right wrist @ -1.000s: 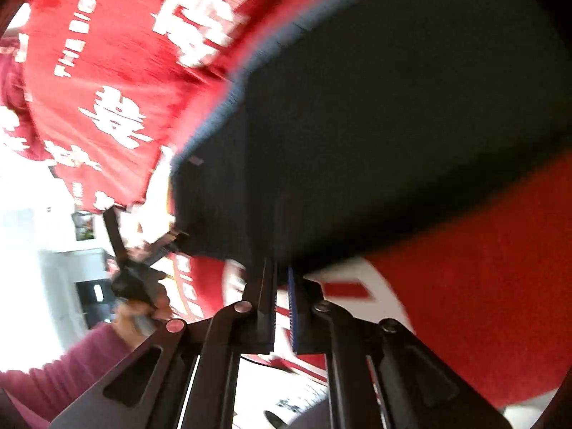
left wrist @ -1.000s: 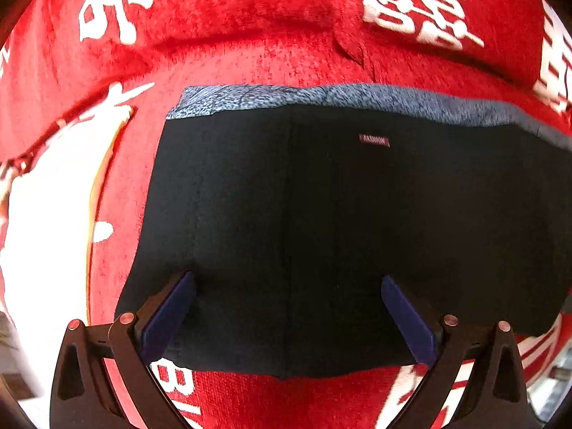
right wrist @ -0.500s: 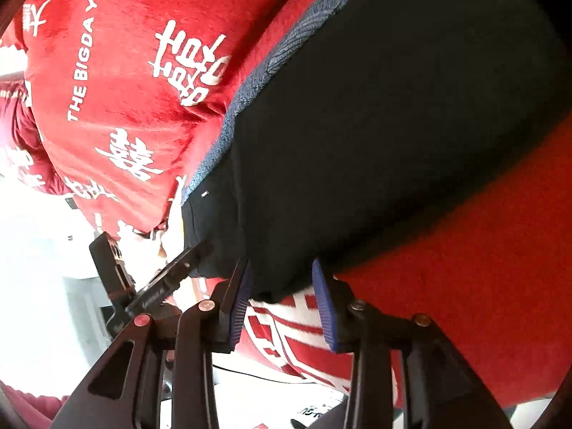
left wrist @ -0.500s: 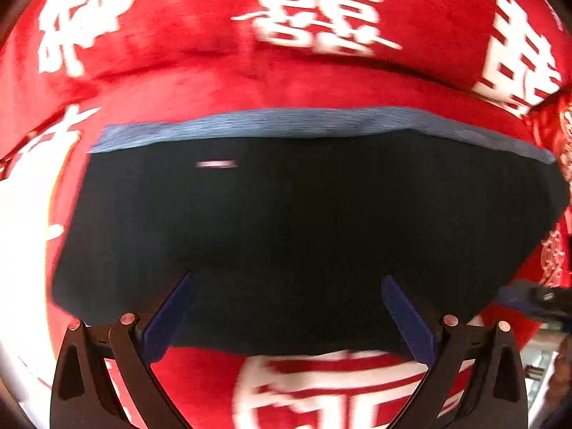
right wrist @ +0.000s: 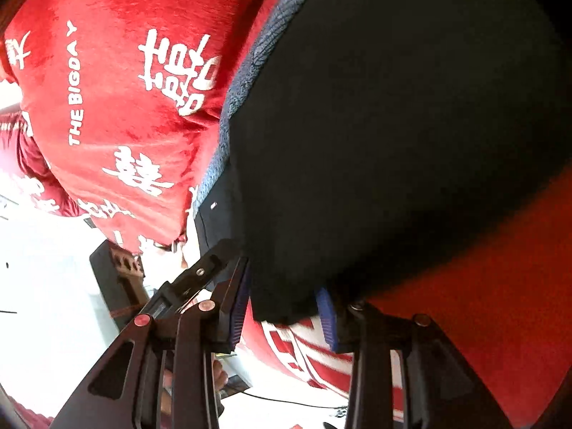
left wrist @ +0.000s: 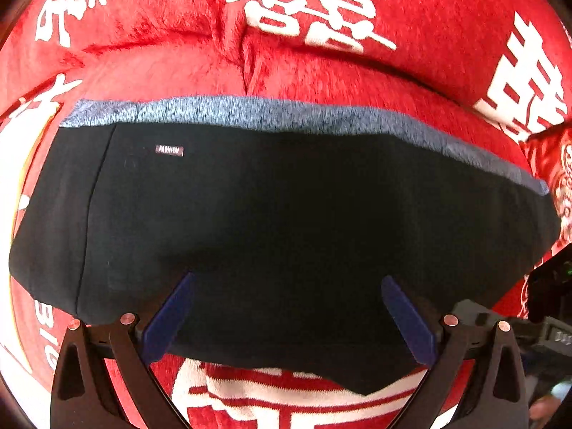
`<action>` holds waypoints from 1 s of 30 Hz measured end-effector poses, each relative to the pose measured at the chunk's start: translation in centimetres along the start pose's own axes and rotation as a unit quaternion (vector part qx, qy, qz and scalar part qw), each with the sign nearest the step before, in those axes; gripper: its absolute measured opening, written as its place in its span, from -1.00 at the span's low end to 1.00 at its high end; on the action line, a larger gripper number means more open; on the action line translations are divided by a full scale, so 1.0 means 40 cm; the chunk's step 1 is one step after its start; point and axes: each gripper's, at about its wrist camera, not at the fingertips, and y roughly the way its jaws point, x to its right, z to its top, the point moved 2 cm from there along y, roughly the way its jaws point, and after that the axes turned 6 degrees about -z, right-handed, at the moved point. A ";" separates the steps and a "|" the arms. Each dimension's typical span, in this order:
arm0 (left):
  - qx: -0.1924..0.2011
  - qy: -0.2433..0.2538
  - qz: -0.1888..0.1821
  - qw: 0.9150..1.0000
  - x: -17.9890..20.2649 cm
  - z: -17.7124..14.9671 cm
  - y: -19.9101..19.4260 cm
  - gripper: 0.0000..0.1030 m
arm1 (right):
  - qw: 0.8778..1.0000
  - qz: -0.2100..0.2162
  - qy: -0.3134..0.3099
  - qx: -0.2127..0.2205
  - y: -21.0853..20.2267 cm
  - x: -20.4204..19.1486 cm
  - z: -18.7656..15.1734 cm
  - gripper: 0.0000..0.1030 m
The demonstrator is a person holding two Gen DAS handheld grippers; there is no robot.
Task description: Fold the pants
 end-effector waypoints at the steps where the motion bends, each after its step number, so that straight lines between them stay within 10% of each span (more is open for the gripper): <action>1: 0.000 0.002 0.002 1.000 0.008 0.003 0.001 1.00 | 1.000 -0.009 0.005 -0.002 0.009 0.001 0.007 -0.66; 8: -0.037 0.106 0.046 0.993 0.102 -0.081 0.040 1.00 | 0.995 -0.067 -0.070 0.017 -0.050 -0.066 -0.037 -0.83; 15: -0.041 0.083 0.031 0.995 0.076 -0.094 0.055 1.00 | 0.992 -0.103 -0.067 0.003 -0.056 -0.018 -0.039 -0.70; 21: 0.001 0.059 0.027 0.998 0.101 0.011 -0.009 1.00 | 0.972 -0.181 -0.140 0.061 -0.224 -0.067 0.005 -0.56; 23: 0.014 0.064 0.030 0.997 0.126 0.061 -0.001 1.00 | 0.964 -0.199 -0.157 0.085 -0.256 -0.084 0.048 -0.21; 30: 0.033 0.039 0.086 0.995 0.162 0.184 0.105 1.00 | 0.945 -0.241 -0.196 0.100 -0.210 -0.127 0.247 -0.13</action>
